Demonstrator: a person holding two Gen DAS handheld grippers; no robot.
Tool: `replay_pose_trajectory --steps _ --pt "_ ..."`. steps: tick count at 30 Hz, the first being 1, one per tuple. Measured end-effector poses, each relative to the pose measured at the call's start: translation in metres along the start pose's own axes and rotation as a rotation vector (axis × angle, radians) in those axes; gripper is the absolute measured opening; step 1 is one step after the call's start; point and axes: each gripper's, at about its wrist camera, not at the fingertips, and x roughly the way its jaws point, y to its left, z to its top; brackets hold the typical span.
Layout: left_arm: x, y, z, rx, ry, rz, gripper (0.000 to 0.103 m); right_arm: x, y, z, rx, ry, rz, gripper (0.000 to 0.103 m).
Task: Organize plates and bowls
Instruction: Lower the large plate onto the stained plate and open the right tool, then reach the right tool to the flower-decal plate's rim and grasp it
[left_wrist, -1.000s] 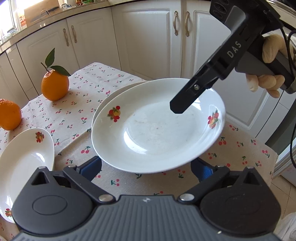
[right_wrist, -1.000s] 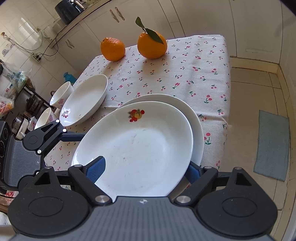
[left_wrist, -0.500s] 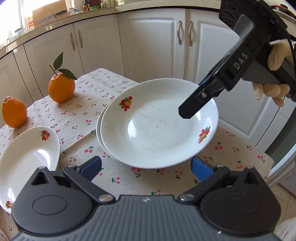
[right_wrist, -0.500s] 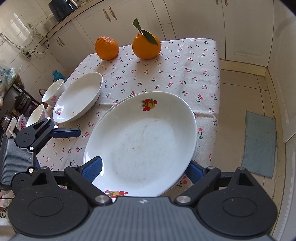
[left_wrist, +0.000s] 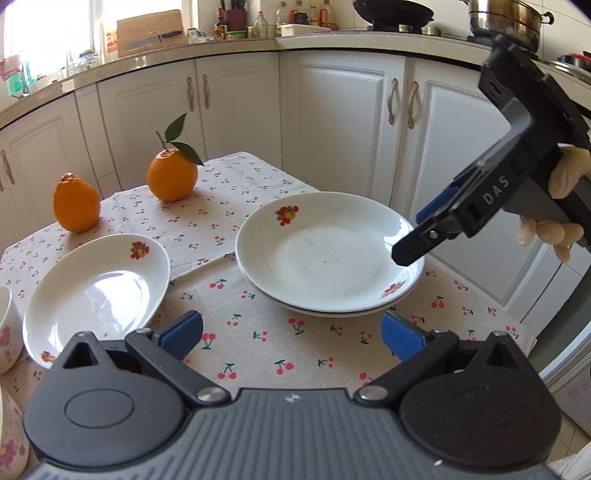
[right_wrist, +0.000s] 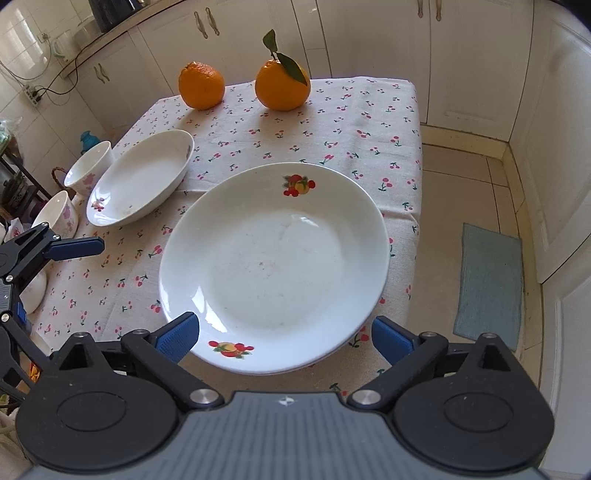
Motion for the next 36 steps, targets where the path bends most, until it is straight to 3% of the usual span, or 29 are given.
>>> replay_pose_trajectory --steps 5,10,14,18,31,36 --pt "-0.01 0.011 -0.01 -0.087 -0.019 0.111 0.102 -0.011 0.032 -0.01 -0.101 -0.066 -0.061 0.103" --pt "-0.006 0.032 -0.024 -0.179 0.002 0.281 0.102 -0.016 0.059 -0.006 -0.179 -0.103 -0.042 0.103" --pt "0.003 0.049 -0.034 -0.234 0.011 0.365 0.102 -0.014 0.075 0.003 -0.22 -0.109 -0.016 0.103" --pt "0.01 0.063 -0.039 -0.303 0.029 0.354 0.102 -0.01 0.089 0.015 -0.275 -0.105 0.01 0.103" --pt "0.045 0.084 -0.041 -0.374 0.071 0.372 0.102 0.038 0.102 0.083 -0.417 -0.045 0.098 0.103" --pt "0.05 0.086 -0.042 -0.372 0.039 0.412 0.103 0.063 0.109 0.111 -0.479 -0.018 0.131 0.103"
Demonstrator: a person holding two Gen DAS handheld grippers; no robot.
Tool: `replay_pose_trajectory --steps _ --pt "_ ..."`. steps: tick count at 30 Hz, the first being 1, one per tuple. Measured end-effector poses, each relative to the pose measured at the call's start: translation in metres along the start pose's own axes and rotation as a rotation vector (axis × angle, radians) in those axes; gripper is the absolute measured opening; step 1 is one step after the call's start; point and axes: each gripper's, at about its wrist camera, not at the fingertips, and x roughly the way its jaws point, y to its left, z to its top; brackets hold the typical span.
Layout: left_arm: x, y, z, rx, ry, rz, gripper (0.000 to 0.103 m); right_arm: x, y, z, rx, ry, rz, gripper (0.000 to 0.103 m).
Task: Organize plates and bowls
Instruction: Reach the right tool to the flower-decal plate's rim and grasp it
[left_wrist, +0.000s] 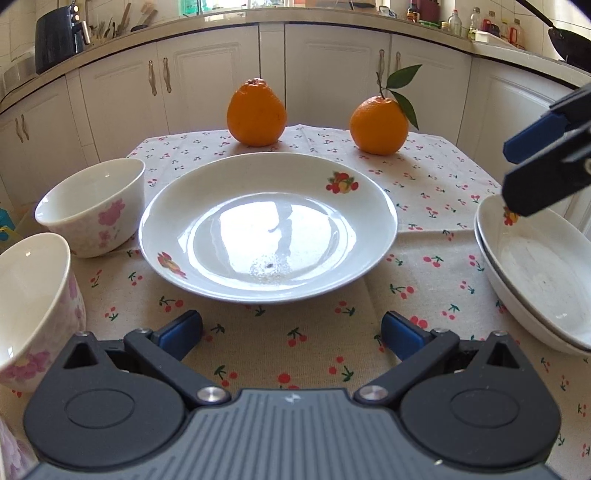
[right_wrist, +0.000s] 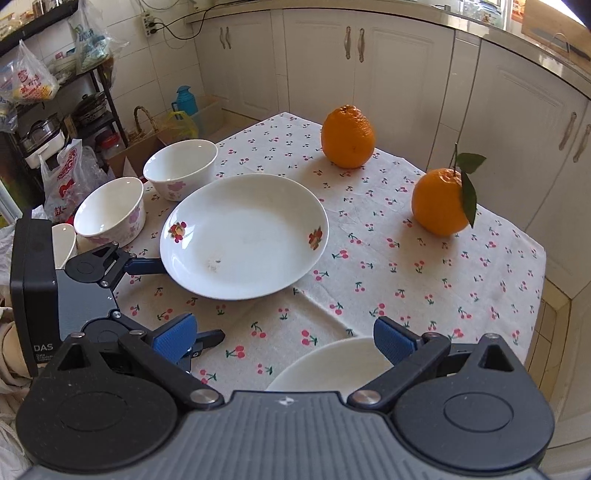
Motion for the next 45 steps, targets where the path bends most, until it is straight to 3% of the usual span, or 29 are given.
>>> replay_pose_trajectory --steps 13,23,27,34,45 --pt "0.006 0.002 0.004 0.0 -0.017 -0.005 0.103 0.087 -0.01 0.07 -0.164 0.083 0.147 0.103" --pt "0.004 0.002 0.003 -0.001 -0.021 -0.006 0.103 0.152 -0.023 0.12 -0.203 0.122 0.243 0.101" --pt "0.004 0.001 0.004 -0.003 -0.023 0.011 0.103 0.172 -0.032 0.126 -0.177 0.163 0.298 0.091" --pt "0.006 0.002 0.005 -0.018 -0.023 0.021 0.102 0.18 -0.037 0.126 -0.164 0.19 0.408 0.082" --pt "0.006 0.005 0.007 -0.022 -0.046 0.063 0.1 0.185 -0.043 0.13 -0.131 0.202 0.466 0.081"
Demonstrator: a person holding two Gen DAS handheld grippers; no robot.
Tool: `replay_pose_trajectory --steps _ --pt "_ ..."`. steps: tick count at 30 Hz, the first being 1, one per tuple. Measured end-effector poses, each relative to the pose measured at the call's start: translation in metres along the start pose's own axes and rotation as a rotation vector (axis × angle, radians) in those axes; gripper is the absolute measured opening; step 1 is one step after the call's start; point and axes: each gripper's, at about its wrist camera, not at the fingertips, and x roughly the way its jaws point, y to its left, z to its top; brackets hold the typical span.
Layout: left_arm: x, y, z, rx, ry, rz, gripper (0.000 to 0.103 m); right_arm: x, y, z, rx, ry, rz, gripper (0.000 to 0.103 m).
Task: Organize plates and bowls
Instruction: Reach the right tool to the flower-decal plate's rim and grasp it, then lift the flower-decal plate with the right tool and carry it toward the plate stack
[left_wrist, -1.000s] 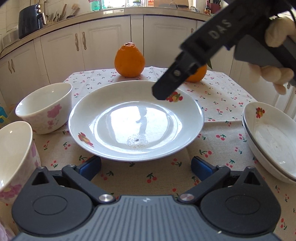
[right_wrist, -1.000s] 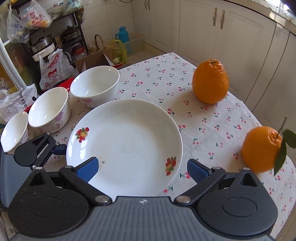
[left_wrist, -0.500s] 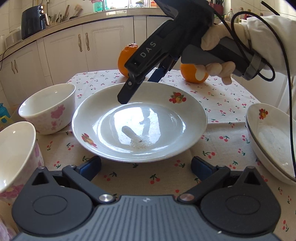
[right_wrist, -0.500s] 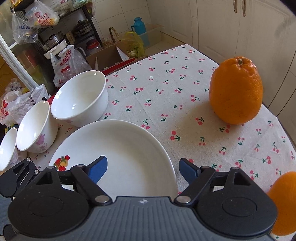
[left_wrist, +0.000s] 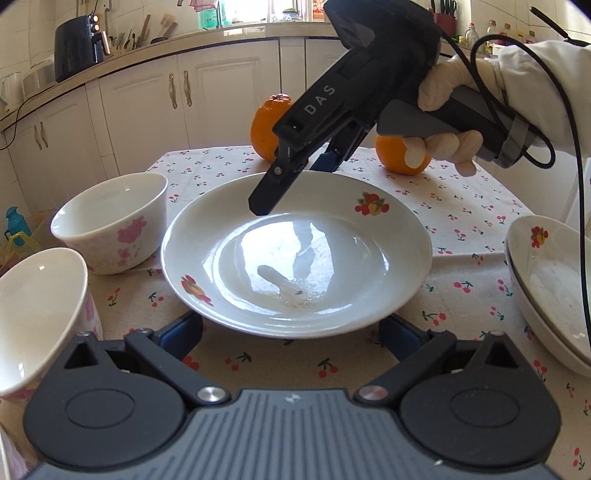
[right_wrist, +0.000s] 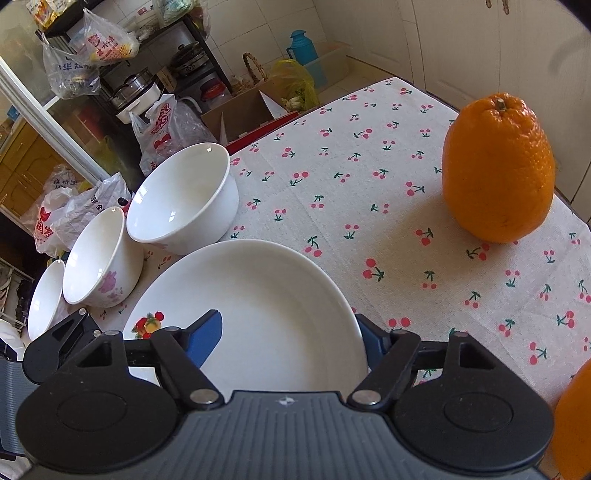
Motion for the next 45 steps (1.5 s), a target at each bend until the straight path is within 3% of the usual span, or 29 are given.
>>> replay_pose_trajectory --steps 21,45 --pt "-0.005 -0.001 0.001 0.027 0.003 -0.032 0.097 -0.008 -0.002 -0.014 0.072 -0.02 0.014 0.082" --pt "-0.052 -0.026 0.013 0.121 -0.026 -0.119 0.097 -0.072 0.027 -0.06 0.117 -0.118 -0.043 0.082"
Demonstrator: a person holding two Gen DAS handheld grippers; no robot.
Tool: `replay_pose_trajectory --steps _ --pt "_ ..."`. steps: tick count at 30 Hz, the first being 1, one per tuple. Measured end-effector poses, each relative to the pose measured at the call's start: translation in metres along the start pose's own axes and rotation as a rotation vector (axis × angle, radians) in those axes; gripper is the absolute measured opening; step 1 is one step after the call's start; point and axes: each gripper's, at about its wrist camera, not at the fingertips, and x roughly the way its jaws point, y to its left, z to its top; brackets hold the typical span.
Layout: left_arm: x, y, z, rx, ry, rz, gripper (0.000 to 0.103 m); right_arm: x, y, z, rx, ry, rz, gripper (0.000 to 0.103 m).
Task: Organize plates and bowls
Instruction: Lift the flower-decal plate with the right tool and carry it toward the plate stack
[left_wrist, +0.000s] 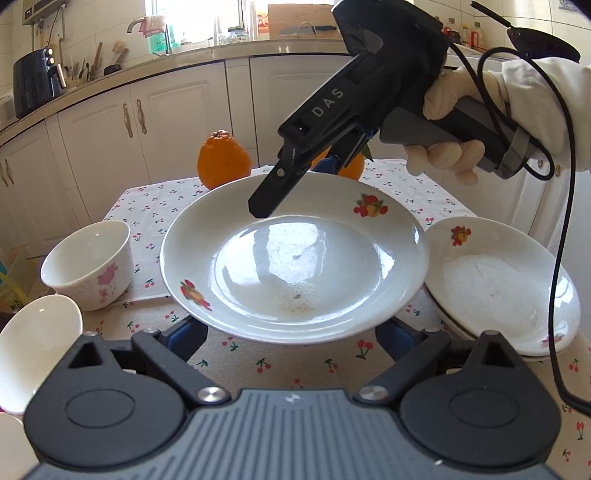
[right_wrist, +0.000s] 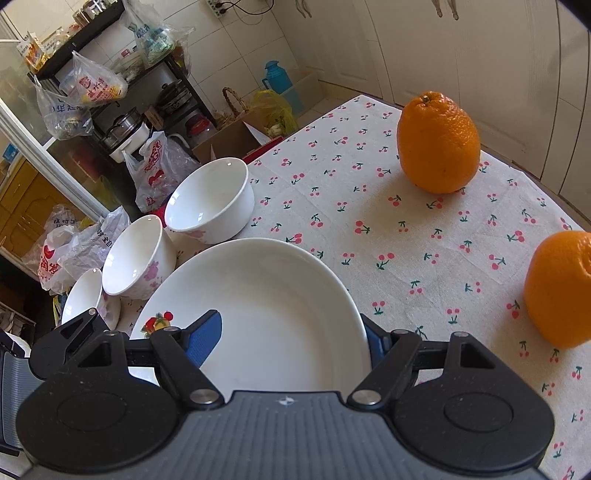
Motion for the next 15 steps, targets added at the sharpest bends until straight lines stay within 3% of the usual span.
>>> replay_pose_trajectory --steps 15 --pt "-0.026 -0.035 0.0 0.081 -0.017 -0.109 0.097 -0.052 0.014 -0.056 0.07 -0.068 -0.098 0.082"
